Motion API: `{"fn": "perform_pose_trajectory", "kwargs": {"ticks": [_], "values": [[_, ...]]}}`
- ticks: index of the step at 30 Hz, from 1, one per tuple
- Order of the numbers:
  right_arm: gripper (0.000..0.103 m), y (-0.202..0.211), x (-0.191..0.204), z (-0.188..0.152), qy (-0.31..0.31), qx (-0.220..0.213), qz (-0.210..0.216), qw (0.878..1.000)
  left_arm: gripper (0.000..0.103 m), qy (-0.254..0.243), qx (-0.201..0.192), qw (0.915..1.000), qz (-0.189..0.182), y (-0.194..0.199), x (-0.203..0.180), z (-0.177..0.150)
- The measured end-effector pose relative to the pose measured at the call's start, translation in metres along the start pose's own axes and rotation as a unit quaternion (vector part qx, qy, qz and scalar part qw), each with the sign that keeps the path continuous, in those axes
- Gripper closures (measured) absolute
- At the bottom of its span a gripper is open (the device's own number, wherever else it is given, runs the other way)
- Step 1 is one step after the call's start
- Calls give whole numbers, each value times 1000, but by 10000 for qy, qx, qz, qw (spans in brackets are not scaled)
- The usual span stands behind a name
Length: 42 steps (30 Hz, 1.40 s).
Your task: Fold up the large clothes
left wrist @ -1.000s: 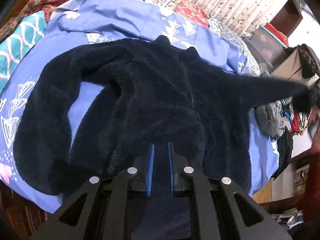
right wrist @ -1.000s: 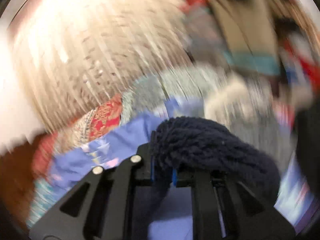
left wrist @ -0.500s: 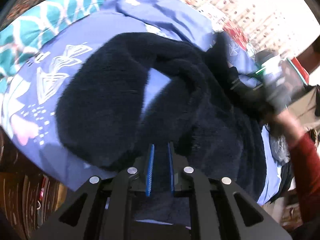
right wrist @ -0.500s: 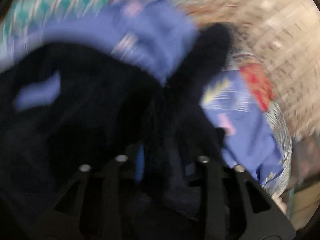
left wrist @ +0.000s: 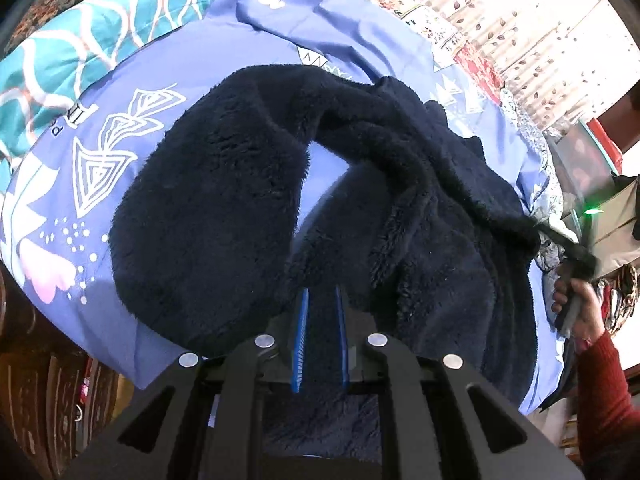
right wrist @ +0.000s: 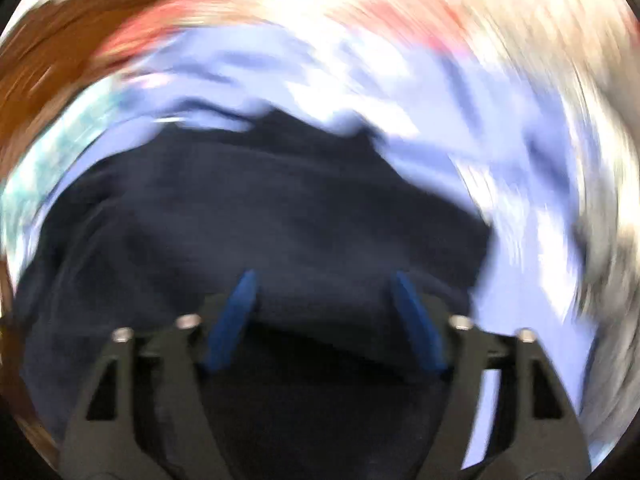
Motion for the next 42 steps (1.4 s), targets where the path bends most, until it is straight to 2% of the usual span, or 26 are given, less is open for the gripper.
{"fn": "perform_pose_trajectory", "kwargs": {"ticks": [1, 2, 3, 4, 7, 10, 12, 14, 16, 17, 20, 22, 24, 25, 28, 29, 30, 31, 32, 34, 36, 38, 40, 42], "values": [[49, -21, -21, -4, -264, 308, -296, 9987, 68, 14, -4, 10000, 50, 2, 0, 0], [48, -37, -53, -13, -901, 520, -235, 9943, 68, 51, -38, 9999, 91, 5, 2, 0], [46, -33, -72, -21, -1417, 435, 98, 9889, 68, 88, -78, 9999, 114, 8, 6, -2], [42, -26, -78, -24, -1590, 307, 178, 9866, 68, 147, -121, 9997, 137, 12, 11, -4], [38, 18, -62, -37, -1201, -321, -83, 9922, 68, 430, -104, 9988, 216, 18, 35, -10], [35, 63, -34, -51, -873, -937, 32, 9918, 68, 688, -177, 9969, 335, 27, 59, -15], [35, 92, 5, -55, -366, -1297, 497, 9896, 68, 829, -367, 9953, 352, 41, 74, -22], [35, 112, 59, -56, 376, -1344, 1134, 9837, 68, 970, -468, 9937, 321, 48, 89, -28], [32, 126, 141, -69, 1536, -1063, 1938, 9631, 68, 1079, -501, 9925, 296, 51, 101, -33], [28, 127, 172, -77, 1932, -889, 2176, 9526, 68, 1118, -512, 9920, 279, 52, 107, -36], [27, 118, 282, -104, 2852, -199, 2856, 9147, 68, 1182, -560, 9912, 209, 54, 118, -47], [27, 94, 336, -113, 3057, 209, 2878, 9073, 68, 1184, -590, 9911, 174, 55, 124, -56], [27, 64, 373, -112, 2960, 586, 2803, 9113, 68, 1182, -600, 9910, 169, 56, 127, -62], [27, 45, 389, -108, 2857, 856, 2750, 9140, 68, 1181, -605, 9910, 169, 57, 129, -66], [27, 18, 425, -116, 2668, 1455, 2892, 9078, 68, 1186, -628, 9907, 215, 63, 135, -72], [37, 14, 437, -121, 2686, 1625, 3119, 8967, 68, 1190, -639, 9906, 230, 64, 137, -74], [52, 17, 448, -131, 2770, 1790, 3312, 8841, 68, 1206, -653, 9903, 241, 66, 140, -75], [86, 21, 460, -138, 2952, 1950, 3408, 8710, 68, 1225, -667, 9899, 244, 68, 142, -75], [88, 31, 466, -143, 3100, 1885, 3409, 8673, 68, 1254, -687, 9894, 242, 69, 145, -75], [89, 63, 472, -142, 3355, 1587, 3805, 8471, 68, 1297, -725, 9887, 213, 70, 147, -74], [89, 113, 461, -121, 3215, 1111, 4701, 8144, 68, 1326, -768, 9881, 149, 70, 148, -72], [89, 146, 443, -96, 2896, 868, 5268, 7944, 68, 1318, -757, 9883, 104, 68, 147, -69], [89, 185, 417, -65, 2642, 584, 5617, 7818, 68, 1265, -718, 9893, 78, 64, 143, -66], [89, 228, 392, -39, 2691, 156, 5649, 7799, 68, 1174, -685, 9907, 68, 62, 138, -63]]}}
Point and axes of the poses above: each gripper's, at about its wrist camera, not at the fingertips, and y roughly against the way its jaws point, x to its left, z to its top, the point moved 1 cm from there along -y, roughly the way its jaws point, and after that the axes turned 12 degrees about x, right-handed, at the moved point
